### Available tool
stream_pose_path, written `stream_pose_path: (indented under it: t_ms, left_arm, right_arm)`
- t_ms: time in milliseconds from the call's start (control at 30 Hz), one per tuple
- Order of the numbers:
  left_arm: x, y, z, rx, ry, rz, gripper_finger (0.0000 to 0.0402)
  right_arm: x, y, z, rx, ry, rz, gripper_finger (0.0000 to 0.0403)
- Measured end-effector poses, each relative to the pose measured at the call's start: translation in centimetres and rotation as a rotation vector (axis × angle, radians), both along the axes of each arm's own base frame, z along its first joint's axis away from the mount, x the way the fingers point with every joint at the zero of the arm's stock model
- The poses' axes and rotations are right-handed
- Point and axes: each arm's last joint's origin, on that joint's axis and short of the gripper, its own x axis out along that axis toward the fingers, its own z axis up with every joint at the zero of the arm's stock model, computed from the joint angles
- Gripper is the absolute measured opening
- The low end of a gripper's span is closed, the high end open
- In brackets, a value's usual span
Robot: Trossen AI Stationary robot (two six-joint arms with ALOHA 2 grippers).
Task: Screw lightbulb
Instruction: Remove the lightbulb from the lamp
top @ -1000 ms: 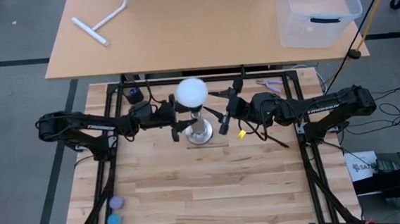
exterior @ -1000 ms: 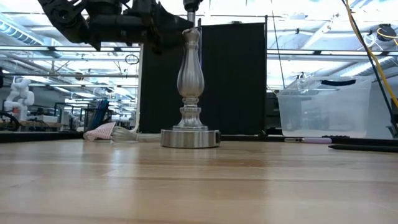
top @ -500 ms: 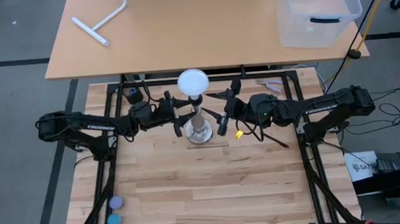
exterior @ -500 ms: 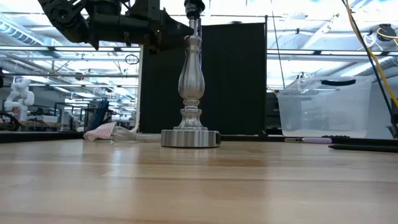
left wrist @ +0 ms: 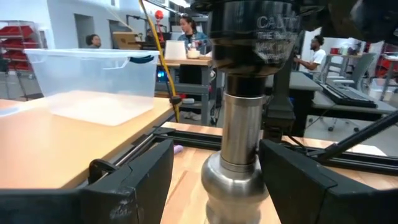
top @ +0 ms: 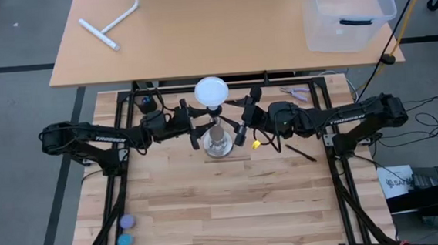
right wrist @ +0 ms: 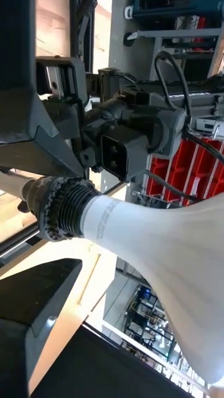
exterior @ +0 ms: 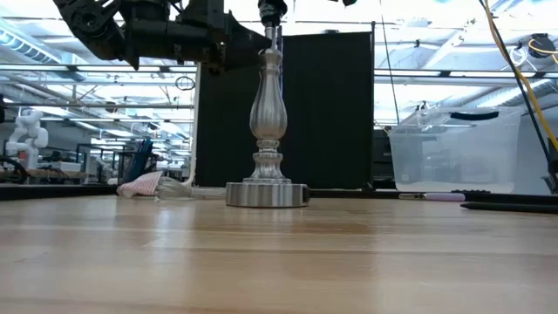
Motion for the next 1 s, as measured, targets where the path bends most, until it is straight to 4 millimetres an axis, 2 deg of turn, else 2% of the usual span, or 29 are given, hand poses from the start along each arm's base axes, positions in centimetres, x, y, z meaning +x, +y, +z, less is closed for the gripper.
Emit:
stream_pose_path:
  t_ms: [367, 1000]
  left_arm:
    - [0.1, -0.5, 0.3, -0.001, -0.026, -0.038, 0.0238]
    - [0.2, -0.6, 0.2, -0.006, -0.028, -0.037, 0.0238]
  right_arm:
    - [0.0, -0.1, 0.3, 0.039, -0.046, 0.004, 0.0219]
    - [2.3, -0.8, -0.6, 0.044, -0.179, -0.022, 0.0219]
